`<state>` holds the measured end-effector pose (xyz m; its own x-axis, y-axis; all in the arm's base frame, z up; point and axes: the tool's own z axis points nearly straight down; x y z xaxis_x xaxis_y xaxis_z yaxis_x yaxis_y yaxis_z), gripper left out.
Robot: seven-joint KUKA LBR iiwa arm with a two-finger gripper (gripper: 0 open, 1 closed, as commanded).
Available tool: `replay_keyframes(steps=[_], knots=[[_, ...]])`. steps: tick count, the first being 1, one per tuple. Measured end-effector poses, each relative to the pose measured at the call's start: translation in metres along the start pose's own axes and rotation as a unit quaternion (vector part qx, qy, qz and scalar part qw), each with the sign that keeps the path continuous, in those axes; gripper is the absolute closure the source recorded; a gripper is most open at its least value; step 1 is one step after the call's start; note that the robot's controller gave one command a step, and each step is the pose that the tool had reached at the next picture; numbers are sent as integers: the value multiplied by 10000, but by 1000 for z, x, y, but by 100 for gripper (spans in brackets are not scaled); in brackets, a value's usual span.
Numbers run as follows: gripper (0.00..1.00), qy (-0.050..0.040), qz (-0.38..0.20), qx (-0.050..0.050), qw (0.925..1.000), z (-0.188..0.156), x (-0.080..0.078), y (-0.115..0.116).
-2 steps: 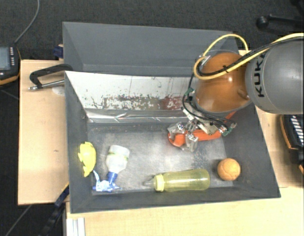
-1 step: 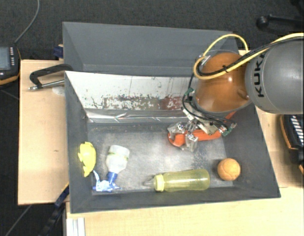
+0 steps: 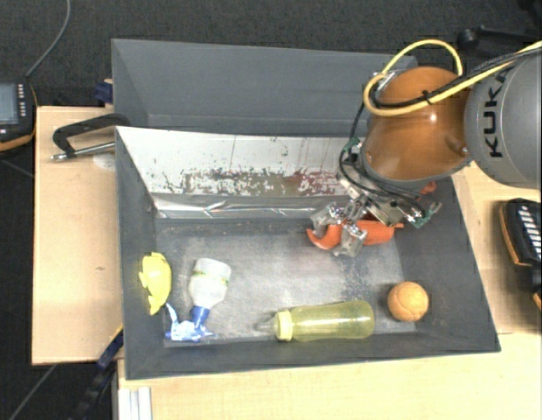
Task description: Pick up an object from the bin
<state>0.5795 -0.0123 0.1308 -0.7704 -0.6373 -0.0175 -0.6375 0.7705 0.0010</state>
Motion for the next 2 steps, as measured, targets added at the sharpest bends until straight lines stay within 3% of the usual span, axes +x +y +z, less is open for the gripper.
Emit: replay_keyframes(steps=[1,2], knots=[[100,-22,-64,14,10000,-77,-3,-12],[100,-22,67,8,10000,-144,2,0]])
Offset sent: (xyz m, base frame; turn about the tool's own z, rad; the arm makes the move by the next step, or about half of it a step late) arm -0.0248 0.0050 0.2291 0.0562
